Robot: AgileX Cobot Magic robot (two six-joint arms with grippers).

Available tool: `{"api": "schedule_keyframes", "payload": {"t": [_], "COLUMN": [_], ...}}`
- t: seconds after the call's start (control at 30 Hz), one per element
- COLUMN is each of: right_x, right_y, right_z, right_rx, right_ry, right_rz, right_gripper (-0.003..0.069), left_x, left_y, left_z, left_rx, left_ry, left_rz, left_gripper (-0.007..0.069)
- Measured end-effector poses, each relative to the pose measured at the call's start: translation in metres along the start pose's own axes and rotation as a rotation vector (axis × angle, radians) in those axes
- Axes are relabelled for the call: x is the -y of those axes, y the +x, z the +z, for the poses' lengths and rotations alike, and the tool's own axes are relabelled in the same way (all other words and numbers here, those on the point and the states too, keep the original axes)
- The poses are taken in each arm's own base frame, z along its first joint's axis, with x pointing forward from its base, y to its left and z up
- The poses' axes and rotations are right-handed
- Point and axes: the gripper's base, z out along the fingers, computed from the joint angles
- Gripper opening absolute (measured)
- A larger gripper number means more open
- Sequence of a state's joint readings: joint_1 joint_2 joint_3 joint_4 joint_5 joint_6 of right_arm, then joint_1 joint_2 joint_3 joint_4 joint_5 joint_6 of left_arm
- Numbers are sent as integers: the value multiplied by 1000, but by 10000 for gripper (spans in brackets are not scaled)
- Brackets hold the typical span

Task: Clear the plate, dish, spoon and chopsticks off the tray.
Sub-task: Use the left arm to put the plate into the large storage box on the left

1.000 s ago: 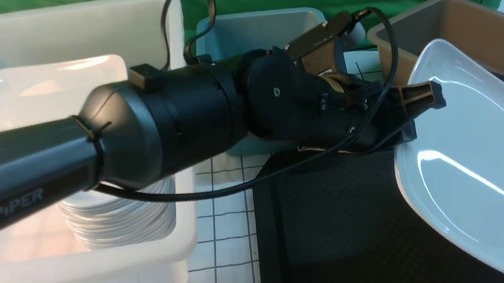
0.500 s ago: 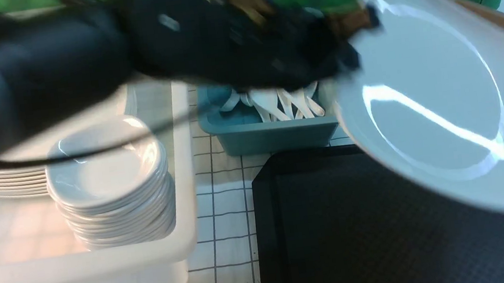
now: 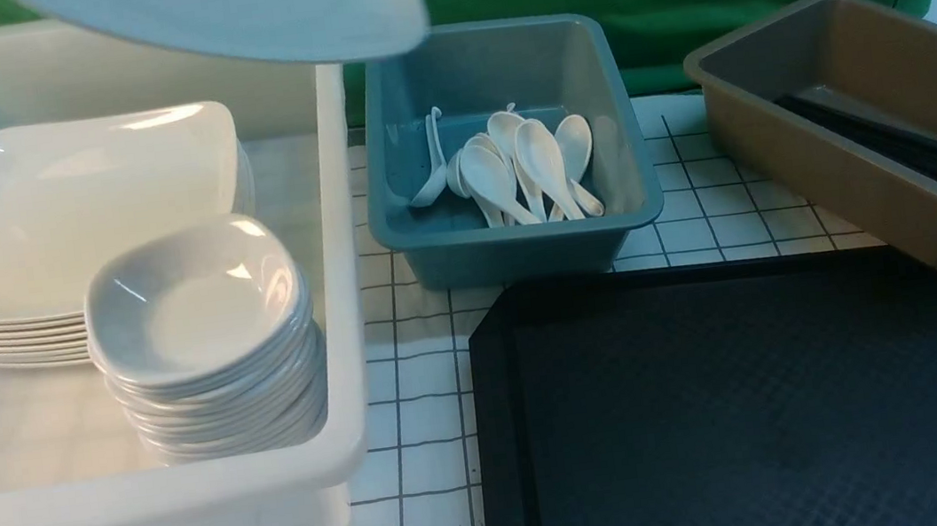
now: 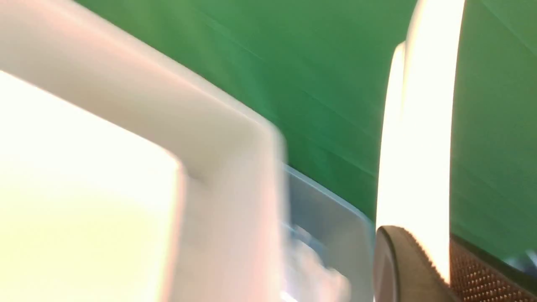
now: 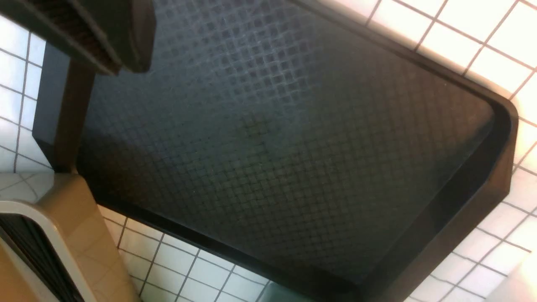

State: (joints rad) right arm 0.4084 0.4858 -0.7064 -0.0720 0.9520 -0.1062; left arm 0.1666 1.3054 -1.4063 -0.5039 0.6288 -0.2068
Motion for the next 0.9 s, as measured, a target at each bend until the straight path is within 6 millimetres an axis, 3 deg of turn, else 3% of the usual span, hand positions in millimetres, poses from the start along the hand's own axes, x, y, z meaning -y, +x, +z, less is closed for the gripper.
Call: {"api": "schedule_keyframes", "payload": {"t": [0.13,0.17,0.37,0.7,0.9], "right_x": [0,0,0,0,0], "right_y": [0,0,-1,-1,-1], "right_z": [0,0,0,0,0], "right_rx": [4,4,7,7,7], "right_ry": [0,0,1,1,1], "right_rz": [0,0,0,0,0], "right_gripper": [39,39,41,41,41], "left_x": [-40,-42,-99,-164,-194], "left_y": [-20,-20,-35,-11,6], "left_z": [2,2,28,100,129], "left_rx": [12,11,-7,-199,-278], "left_ry": [-86,-90,-158,-209,-228], "left_rz": [-45,-47,-98,-65,-85], "left_gripper": [27,27,27,27,16]}}
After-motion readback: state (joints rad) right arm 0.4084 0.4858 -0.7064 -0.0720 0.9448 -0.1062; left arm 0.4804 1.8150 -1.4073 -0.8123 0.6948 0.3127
